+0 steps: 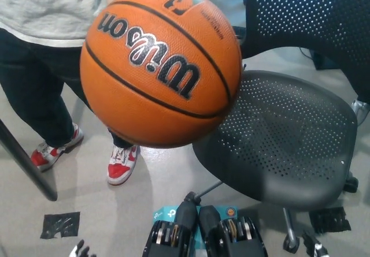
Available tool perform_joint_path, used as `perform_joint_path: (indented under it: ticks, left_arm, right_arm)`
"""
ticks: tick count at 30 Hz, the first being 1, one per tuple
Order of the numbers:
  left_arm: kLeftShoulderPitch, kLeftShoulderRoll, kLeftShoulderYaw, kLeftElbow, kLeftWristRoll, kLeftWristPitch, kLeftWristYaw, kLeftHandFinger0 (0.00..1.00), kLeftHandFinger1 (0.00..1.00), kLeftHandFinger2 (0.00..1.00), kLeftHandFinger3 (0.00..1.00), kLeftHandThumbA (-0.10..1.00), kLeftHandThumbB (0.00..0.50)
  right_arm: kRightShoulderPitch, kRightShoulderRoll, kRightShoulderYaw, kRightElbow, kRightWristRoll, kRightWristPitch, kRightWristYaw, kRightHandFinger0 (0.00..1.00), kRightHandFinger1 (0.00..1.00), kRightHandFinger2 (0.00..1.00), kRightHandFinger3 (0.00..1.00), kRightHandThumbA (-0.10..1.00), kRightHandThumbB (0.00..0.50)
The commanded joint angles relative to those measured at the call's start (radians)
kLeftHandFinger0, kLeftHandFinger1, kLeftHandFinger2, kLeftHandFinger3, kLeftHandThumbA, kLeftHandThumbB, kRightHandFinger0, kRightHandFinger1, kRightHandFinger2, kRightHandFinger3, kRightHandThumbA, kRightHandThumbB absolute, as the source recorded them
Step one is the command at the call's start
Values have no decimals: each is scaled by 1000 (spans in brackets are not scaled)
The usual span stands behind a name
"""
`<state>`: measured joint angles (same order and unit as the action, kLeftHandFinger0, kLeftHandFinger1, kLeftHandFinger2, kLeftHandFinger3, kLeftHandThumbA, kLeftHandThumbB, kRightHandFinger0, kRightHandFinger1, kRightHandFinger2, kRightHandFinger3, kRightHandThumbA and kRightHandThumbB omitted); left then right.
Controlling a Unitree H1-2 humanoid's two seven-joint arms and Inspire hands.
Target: The robot grabs the basketball from a person using both hands and then drops it on the black chair in the front
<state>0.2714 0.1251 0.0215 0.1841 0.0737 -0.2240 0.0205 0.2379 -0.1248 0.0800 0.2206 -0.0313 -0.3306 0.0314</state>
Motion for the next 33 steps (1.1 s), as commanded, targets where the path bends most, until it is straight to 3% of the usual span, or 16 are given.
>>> perform_joint_path:
  ticks: [1, 33]
  left_arm:
    - [-52, 8, 13, -43, 5, 0, 9, 1000, 1000, 1000, 1000, 821, 47]
    - [-119, 13, 15, -76, 13, 45, 3, 1000, 1000, 1000, 1000, 821, 47]
  right_arm:
    - [-56, 6, -19, -37, 18, -25, 4, 1000, 1000, 1000, 1000, 813, 44]
    - [-103, 15, -49, -49, 26, -16, 7, 1000, 1000, 1000, 1000, 814, 44]
